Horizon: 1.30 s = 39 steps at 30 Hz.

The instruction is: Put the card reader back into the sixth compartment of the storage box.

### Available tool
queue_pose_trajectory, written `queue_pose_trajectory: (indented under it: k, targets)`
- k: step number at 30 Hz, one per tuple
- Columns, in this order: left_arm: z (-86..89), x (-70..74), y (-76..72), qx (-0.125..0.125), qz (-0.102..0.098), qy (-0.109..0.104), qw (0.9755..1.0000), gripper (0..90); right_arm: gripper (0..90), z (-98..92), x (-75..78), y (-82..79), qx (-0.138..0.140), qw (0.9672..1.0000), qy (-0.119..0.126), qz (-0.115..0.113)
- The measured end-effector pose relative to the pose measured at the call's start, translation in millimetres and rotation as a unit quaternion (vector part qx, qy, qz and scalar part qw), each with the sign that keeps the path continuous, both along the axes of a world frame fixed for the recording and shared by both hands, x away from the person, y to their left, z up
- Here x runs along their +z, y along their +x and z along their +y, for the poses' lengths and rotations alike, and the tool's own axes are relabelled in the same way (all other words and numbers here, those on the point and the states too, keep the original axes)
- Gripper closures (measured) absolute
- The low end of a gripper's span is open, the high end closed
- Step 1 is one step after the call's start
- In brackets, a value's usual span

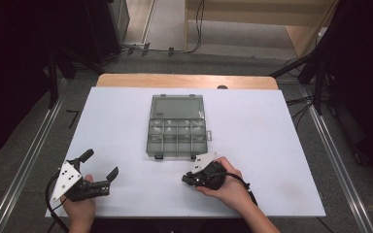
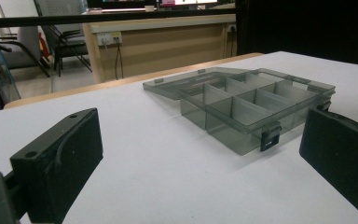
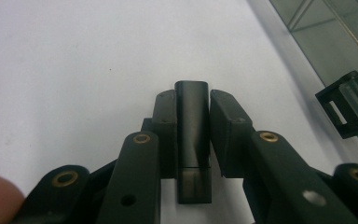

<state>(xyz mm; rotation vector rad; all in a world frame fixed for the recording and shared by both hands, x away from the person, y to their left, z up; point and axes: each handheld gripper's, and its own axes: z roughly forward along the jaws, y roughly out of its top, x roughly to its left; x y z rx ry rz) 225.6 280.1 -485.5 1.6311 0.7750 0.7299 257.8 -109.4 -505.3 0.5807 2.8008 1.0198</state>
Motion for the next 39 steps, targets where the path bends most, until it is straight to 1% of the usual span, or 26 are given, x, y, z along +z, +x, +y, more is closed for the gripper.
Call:
queue_pose_trajectory:
  k: [3,5,11,14,17,27,29,39]
  targets:
    - [0.0,0.0,-0.1,0.0,0.0,0.0,1.0,0.0,70.9,-0.7,0.2,0.4,-0.002,1.0,0.001,0.003]
    - [0.1,0.0,-0.1,0.0,0.0,-0.001,1.0,0.0,70.9,-1.5,1.2,1.4,0.0,0.9999,0.01,0.006]
    - [-0.1,0.1,-0.2,0.0,0.0,0.0,1.0,0.0,71.0,-1.8,4.4,1.7,-0.001,0.9997,0.023,0.007]
    - [0.1,0.0,-0.2,0.0,0.0,-0.001,1.0,0.0,71.0,-3.7,8.5,2.1,-0.01,0.9993,0.035,0.011]
    - [0.0,0.1,-0.3,0.0,0.0,-0.001,1.0,0.0,71.0,-6.1,11.9,3.6,-0.012,0.999,0.044,0.008]
    - [0.0,0.1,-0.2,-0.001,0.0,-0.001,1.0,0.0,71.1,-10.7,24.4,5.7,-0.025,0.9978,0.062,0.006]
    - [0.0,0.1,-0.2,-0.001,0.0,-0.001,1.0,0.0,71.1,-11.4,27.6,7.0,-0.028,0.9972,0.07,0.005]
    - [0.2,0.2,-0.2,-0.001,0.0,-0.001,1.0,0.0,71.1,-10.7,38.1,12.3,-0.033,0.9965,0.077,0.001]
